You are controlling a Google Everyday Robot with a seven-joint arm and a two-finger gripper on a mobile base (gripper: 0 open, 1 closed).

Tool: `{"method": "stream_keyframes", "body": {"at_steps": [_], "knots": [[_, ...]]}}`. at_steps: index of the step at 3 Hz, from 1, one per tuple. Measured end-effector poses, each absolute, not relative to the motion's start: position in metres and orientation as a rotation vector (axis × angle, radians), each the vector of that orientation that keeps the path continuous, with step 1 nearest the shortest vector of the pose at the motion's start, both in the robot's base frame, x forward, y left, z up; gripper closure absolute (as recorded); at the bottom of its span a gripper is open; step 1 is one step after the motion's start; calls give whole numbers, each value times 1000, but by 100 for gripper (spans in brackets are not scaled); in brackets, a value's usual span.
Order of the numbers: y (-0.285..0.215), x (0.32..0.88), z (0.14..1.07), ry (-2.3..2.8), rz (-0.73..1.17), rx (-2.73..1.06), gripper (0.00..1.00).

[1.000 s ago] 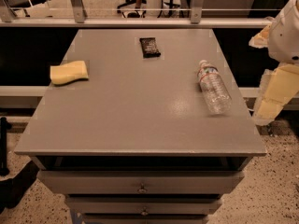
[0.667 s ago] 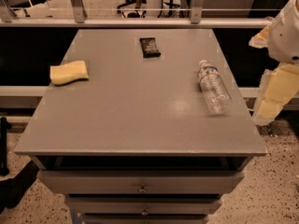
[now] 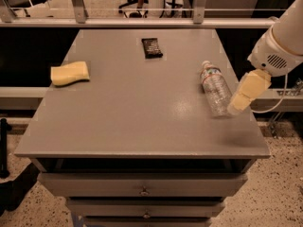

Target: Pick water bottle

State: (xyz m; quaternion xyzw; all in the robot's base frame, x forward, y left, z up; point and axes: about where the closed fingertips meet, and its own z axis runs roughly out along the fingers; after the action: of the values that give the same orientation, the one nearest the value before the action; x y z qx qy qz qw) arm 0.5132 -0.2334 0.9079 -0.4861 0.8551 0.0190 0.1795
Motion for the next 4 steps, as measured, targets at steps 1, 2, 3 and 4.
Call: {"method": "stream_keyframes", "body": {"at_steps": [1, 2, 3, 4], "knots": [[-232, 565, 874, 2541, 121, -1133, 0], [-227, 600, 853, 2648, 177, -926, 1], [-219, 615, 831, 2718, 201, -785, 29], [-216, 619, 826, 2733, 201, -745, 53]]}}
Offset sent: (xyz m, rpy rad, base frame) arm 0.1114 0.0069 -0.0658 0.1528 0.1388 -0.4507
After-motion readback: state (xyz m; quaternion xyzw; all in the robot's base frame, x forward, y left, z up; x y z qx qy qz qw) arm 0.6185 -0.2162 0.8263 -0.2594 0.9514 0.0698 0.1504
